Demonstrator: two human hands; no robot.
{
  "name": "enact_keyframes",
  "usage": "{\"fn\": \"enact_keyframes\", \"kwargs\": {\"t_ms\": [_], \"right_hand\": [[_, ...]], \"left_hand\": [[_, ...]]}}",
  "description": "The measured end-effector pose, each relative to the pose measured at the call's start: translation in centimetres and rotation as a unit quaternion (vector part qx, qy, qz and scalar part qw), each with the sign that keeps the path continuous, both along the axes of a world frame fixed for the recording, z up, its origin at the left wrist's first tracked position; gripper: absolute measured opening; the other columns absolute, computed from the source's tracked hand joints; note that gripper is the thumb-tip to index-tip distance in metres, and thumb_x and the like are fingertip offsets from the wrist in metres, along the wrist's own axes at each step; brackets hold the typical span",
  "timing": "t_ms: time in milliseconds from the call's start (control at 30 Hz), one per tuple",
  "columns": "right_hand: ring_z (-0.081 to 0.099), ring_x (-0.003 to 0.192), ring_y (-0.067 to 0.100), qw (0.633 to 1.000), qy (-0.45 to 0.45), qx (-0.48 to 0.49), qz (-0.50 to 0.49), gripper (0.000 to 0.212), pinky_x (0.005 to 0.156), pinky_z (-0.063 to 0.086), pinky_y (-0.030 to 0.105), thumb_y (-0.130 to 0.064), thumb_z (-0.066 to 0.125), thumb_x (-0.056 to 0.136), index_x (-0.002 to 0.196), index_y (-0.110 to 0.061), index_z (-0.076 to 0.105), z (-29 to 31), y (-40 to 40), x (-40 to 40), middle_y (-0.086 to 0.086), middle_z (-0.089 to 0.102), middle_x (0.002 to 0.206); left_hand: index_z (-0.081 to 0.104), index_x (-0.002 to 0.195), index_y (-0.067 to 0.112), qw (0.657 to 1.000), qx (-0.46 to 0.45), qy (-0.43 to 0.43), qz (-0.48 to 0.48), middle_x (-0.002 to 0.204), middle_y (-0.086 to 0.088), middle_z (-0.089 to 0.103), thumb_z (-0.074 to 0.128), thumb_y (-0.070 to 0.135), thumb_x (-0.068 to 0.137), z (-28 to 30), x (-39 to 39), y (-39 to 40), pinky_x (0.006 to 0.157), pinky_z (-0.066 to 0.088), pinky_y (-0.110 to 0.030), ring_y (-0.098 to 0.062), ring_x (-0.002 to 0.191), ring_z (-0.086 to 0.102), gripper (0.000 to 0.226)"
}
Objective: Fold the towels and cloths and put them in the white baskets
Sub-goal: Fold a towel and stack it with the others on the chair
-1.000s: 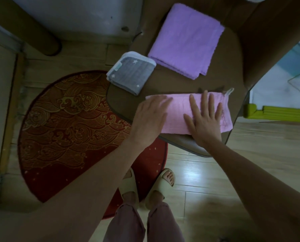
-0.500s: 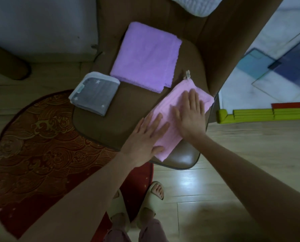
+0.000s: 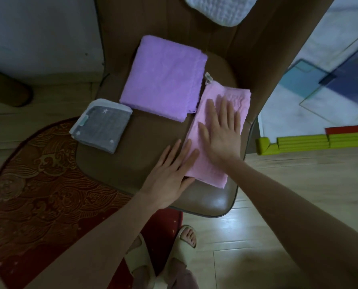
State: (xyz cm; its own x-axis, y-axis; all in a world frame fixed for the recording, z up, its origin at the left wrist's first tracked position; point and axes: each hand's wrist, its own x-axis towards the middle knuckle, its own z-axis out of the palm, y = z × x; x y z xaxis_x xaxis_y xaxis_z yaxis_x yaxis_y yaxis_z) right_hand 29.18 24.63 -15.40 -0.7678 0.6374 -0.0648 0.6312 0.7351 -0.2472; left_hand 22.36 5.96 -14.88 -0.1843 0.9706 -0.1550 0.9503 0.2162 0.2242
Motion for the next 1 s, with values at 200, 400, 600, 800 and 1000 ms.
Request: {"fn": "enact_keyframes", "kwargs": {"t_ms": [200, 400, 600, 800, 1000], "right_hand": [[-0.008, 0.15, 0.028, 0.998, -0.056, 0.005, 0.021, 0.066, 0.121, -0.003, 0.046, -0.055, 0.013, 0.098, 0.156, -0.024, 0.005, -1.4, 3.2, -1.0, 0.01, -0.004, 0.163], [-0.001, 0.15, 0.03, 1.0, 0.004, 0.007, -0.002, 0.064, 0.121, -0.006, 0.042, -0.05, 0.019, 0.101, 0.156, -0.02, 0.011, 0.8, 0.4, 0.2, 0.014, 0.002, 0.162], [-0.001, 0.15, 0.027, 0.991, -0.105, -0.026, 0.079, 0.071, 0.12, -0.003, 0.043, -0.059, 0.007, 0.095, 0.155, -0.021, 0.01, 0.4, -1.1, 2.2, 0.012, 0.004, 0.162], [0.023, 0.145, 0.032, 0.998, -0.002, -0.039, 0.057, 0.063, 0.119, 0.011, 0.045, -0.045, 0.024, 0.098, 0.149, -0.01, 0.032, 5.2, -4.2, -1.2, 0.018, 0.028, 0.156], [0.059, 0.101, 0.037, 0.978, 0.065, -0.196, 0.013, 0.039, 0.083, 0.047, 0.039, -0.029, 0.045, 0.095, 0.125, -0.006, 0.056, 7.2, -10.1, -7.9, 0.016, 0.059, 0.119]], "left_hand": [[0.021, 0.154, 0.019, 1.0, -0.018, -0.002, 0.008, 0.162, -0.006, 0.012, 0.032, 0.053, 0.098, -0.1, 0.8, 0.4, 0.119, 0.015, -0.047, -0.031, 0.148, 0.014, 0.066], [0.037, 0.148, 0.015, 0.997, -0.013, -0.078, 0.011, 0.157, -0.008, 0.029, 0.029, 0.046, 0.1, 1.7, 0.3, -0.3, 0.118, 0.019, -0.044, -0.027, 0.145, 0.024, 0.058], [0.057, 0.131, 0.006, 0.976, 0.009, -0.148, 0.159, 0.138, -0.013, 0.052, 0.031, 0.044, 0.099, 4.6, -4.0, -4.3, 0.113, 0.032, -0.043, -0.029, 0.132, 0.045, 0.057], [0.059, 0.125, 0.006, 0.922, 0.043, -0.186, 0.338, 0.126, -0.016, 0.057, 0.051, 0.017, 0.097, 7.1, -11.9, -6.5, 0.093, 0.042, -0.03, -0.03, 0.112, 0.057, 0.031], [0.058, 0.125, 0.005, 0.874, 0.06, -0.218, 0.431, 0.122, -0.014, 0.057, 0.052, 0.013, 0.097, 7.7, -18.4, -7.8, 0.084, 0.032, -0.017, -0.025, 0.111, 0.053, 0.03]]}}
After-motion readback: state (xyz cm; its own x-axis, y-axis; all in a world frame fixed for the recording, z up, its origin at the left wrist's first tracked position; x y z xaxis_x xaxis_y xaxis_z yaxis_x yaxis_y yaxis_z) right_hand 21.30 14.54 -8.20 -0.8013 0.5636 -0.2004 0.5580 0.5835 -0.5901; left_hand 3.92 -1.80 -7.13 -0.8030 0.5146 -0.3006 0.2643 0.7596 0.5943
